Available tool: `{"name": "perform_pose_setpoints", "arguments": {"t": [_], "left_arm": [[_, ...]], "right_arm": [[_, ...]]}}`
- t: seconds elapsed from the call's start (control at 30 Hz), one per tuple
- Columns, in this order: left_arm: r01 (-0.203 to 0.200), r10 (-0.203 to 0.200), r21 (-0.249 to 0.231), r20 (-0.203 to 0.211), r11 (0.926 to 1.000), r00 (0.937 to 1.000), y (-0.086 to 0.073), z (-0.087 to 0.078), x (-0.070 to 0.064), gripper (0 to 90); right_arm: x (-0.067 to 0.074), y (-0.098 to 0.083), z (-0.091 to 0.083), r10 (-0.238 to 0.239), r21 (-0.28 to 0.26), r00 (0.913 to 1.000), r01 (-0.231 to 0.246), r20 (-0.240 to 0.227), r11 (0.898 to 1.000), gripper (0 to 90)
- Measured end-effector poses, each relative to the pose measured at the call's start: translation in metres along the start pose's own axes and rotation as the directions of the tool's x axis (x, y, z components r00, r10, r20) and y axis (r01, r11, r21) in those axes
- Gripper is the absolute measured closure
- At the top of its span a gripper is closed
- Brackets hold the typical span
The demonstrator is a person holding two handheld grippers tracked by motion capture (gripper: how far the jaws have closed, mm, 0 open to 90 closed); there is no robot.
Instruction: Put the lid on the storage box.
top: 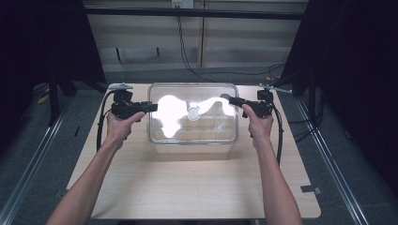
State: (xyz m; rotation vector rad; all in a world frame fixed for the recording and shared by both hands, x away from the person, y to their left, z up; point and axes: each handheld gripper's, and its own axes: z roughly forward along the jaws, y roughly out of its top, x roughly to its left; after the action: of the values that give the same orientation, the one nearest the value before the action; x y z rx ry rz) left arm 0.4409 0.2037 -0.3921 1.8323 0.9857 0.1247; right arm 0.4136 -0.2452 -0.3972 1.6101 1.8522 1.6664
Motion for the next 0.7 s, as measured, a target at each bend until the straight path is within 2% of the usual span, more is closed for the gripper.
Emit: {"name": "perform_pose_setpoints", "arguments": {"t": [0.1,0.17,0.2,0.23,0.33,0.37,0.4,0.43,0.6,0.7], "left_arm": [[-0.015,0.015,0.059,-0.003,0.9981,0.9999,-0.011,0.006,0.003,58.4],[0.018,-0.019,0.038,0.02,0.9991,0.9996,-0.014,0.006,0.008,60.4],[0.018,-0.019,0.038,0.02,0.9991,0.9996,-0.014,0.006,0.008,60.9],[0.023,-0.024,0.044,0.015,0.9988,0.9996,-0.014,0.007,0.009,60.8],[0.019,-0.019,0.039,0.007,0.9991,0.9998,-0.01,0.006,0.009,63.3],[0.029,-0.029,0.029,0.002,0.9992,0.9996,-0.008,0.005,0.01,65.5],[0.031,-0.031,0.021,-0.024,0.9993,0.9992,-0.004,0.004,0.012,67.6],[0.04,-0.039,0.017,-0.021,0.9991,0.999,-0.003,0.004,0.014,69.5],[0.057,-0.056,0.035,-0.028,0.9978,0.998,-0.008,0.012,0.018,66.2],[0.086,-0.085,0.033,-0.029,0.9958,0.996,-0.009,0.019,0.022,65.4]], "right_arm": [[0.0,-0.002,0.006,-0.018,0.032,0.9995,0.017,0.026,0.999,65.5],[-0.002,-0.004,0.008,-0.022,0.034,0.9987,0.02,0.046,0.999,65.7],[-0.002,-0.004,0.008,-0.022,0.034,0.9987,0.02,0.046,0.999,65.7],[-0.004,-0.005,0.01,0.002,0.027,0.999,-0.003,0.044,1.0,65.9],[-0.004,-0.004,0.012,0.005,0.031,0.9987,-0.007,0.051,1.0,65.5],[-0.008,-0.005,0.013,0.018,0.036,0.9984,-0.02,0.053,0.999,65.0],[-0.009,-0.005,0.014,0.028,0.036,0.9981,-0.03,0.054,0.999,64.9],[-0.01,-0.006,0.015,0.033,0.04,0.9977,-0.036,0.059,0.999,64.2],[-0.013,-0.008,0.021,0.033,0.059,0.9967,-0.037,0.074,0.998,62.7],[-0.016,-0.011,0.03,0.034,0.092,0.9931,-0.045,0.112,0.995,59.2]]}}
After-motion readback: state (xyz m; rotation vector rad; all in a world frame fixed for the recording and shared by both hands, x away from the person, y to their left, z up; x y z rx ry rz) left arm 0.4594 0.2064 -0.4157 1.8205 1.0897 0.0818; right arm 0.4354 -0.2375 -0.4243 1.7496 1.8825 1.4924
